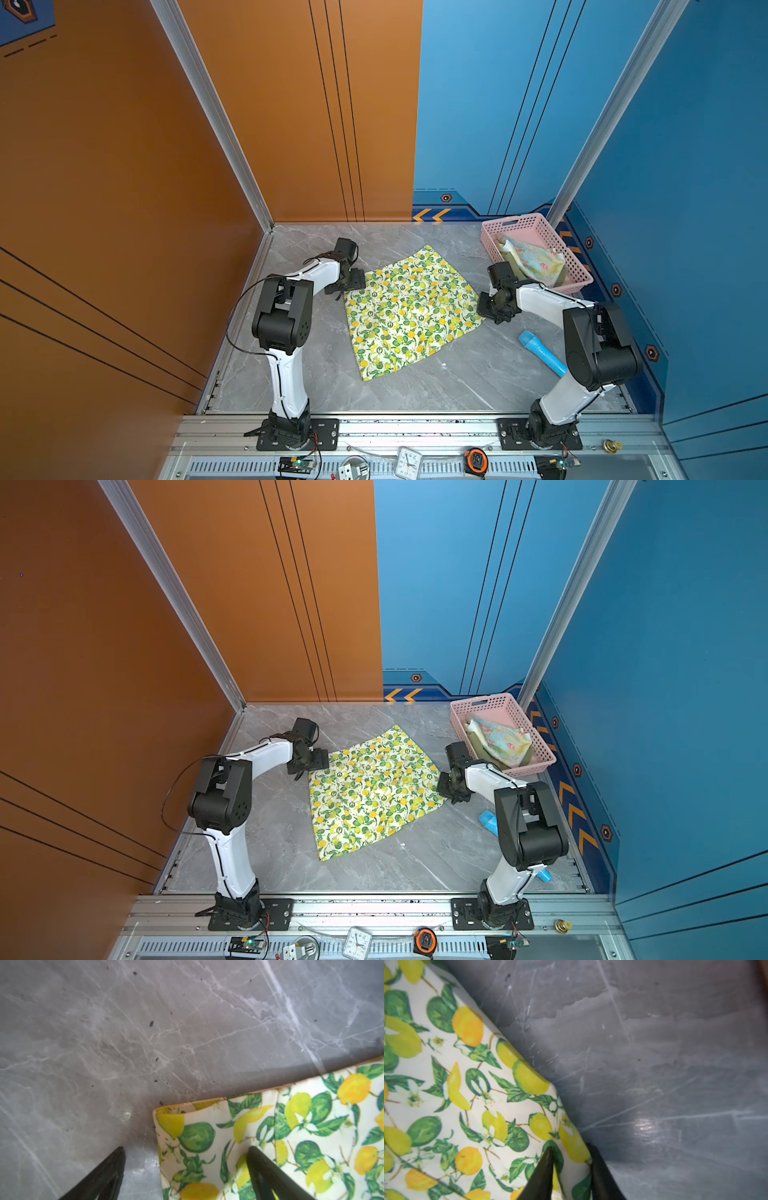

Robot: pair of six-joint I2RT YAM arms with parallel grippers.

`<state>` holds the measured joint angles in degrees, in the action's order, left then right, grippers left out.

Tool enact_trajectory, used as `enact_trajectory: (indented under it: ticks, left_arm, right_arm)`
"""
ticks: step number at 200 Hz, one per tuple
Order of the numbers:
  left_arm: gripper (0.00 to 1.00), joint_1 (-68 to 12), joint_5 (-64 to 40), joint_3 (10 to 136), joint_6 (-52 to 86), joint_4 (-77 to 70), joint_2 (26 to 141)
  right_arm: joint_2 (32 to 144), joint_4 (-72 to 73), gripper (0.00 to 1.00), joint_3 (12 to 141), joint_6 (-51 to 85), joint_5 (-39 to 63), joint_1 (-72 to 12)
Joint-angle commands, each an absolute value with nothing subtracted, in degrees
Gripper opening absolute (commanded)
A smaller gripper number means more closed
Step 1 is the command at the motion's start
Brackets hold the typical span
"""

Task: Fold and stack skirts
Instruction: Smooth out the skirt at the center of the table.

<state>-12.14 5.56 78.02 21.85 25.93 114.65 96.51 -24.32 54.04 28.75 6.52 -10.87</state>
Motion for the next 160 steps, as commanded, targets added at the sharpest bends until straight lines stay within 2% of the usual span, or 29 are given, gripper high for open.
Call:
enact_trajectory:
  ticks: [1,46,112,122,134,135,136,137,138,144,149,160]
  left_arm:
    - [0.91,-12.9,6.8,77.6,20.7,27.4,113.6]
    - [0.87,-13.1,7.4,77.8,20.7,27.2,114.9]
    - [0.88,-13.0,7.1,77.9,20.6,26.8,115.6]
    - [0.87,-13.0,7.0,77.9,20.7,26.8,115.5]
    - [0.87,-13.2,6.9,77.8,20.7,26.8,115.3]
    - [0.87,-13.2,6.9,77.8,20.7,26.8,115.2]
    - [0.88,-13.2,6.9,77.8,20.7,26.8,115.2]
    - [0.87,-13.2,6.9,77.8,20.7,26.8,115.2]
    - [0.87,-13.2,6.9,77.8,20.7,26.8,115.2]
    - [0.87,-13.2,6.9,77.7,20.7,26.8,115.0]
    - [0.88,-13.3,6.9,77.7,20.6,26.8,114.8]
    - [0.87,-13.2,7.0,77.6,20.6,26.8,114.4]
  right_arm:
    - [92.8,-22.5,0.01,53.8,29.5,7.9,-10.8]
    - [86.2,-27.0,0.0,58.9,28.8,0.2,-15.1]
    - [84.4,-32.9,0.0,66.5,27.5,-7.0,-20.0]
    - [84.7,-33.6,0.08,66.6,27.5,-7.5,-19.9]
    - [85.0,-34.7,0.39,66.8,27.4,-9.1,-19.8]
    - [85.0,-35.0,0.45,66.7,27.4,-9.3,-19.7]
    - [85.0,-35.0,0.45,66.7,27.4,-9.3,-19.7]
    - [84.9,-35.2,0.49,66.7,27.4,-9.7,-19.7]
    - [84.9,-35.2,0.49,66.7,27.4,-9.7,-19.7]
    - [84.8,-35.7,0.64,66.6,27.3,-10.8,-19.6]
    - [84.6,-36.1,0.71,66.5,27.2,-11.5,-19.5]
    - [84.0,-36.4,0.79,66.3,27.2,-12.7,-19.2]
